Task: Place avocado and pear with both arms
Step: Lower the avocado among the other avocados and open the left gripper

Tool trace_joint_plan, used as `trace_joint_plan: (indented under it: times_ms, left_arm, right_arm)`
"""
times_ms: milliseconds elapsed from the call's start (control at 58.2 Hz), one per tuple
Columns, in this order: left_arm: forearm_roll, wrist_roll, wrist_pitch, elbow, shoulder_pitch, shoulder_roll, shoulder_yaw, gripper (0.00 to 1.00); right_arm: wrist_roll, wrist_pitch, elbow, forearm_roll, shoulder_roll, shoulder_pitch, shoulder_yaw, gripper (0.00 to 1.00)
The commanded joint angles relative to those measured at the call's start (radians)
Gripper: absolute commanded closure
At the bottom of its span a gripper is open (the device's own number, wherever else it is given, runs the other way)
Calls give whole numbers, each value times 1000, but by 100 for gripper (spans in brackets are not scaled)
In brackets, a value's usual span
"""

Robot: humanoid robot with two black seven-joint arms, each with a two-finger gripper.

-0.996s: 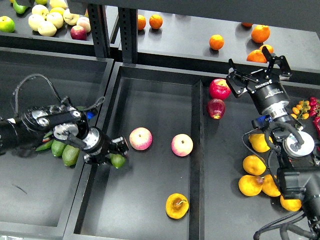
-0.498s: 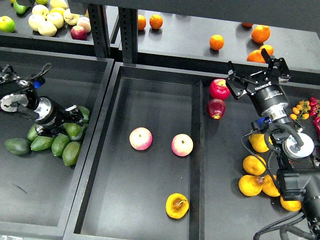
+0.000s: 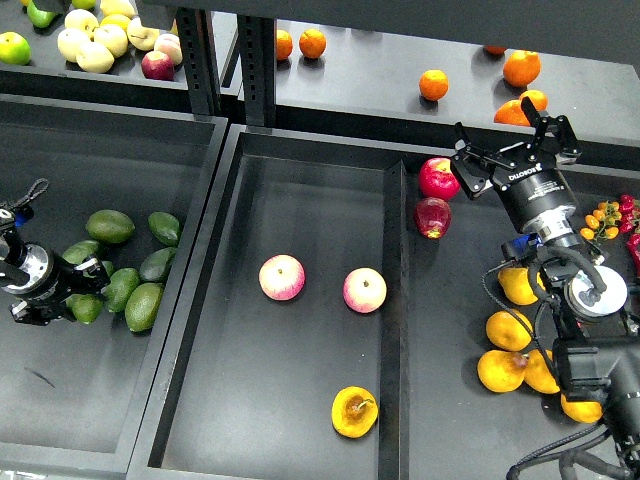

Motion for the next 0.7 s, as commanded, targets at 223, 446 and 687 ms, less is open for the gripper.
trace_joint_plan:
  times_ms: [223, 446, 687]
  left_arm:
    - [1, 0, 0, 44, 30, -54, -5, 43]
    - [1, 0, 0, 70, 42, -84, -13, 40]
    - [1, 0, 0, 73, 40, -81, -19, 30]
  right_arm:
    - [0, 1, 1, 0, 0, -1, 0, 1]
    - [0, 1, 1, 0, 0, -1, -1, 1]
    - [0, 0, 1, 0, 0, -1, -1, 1]
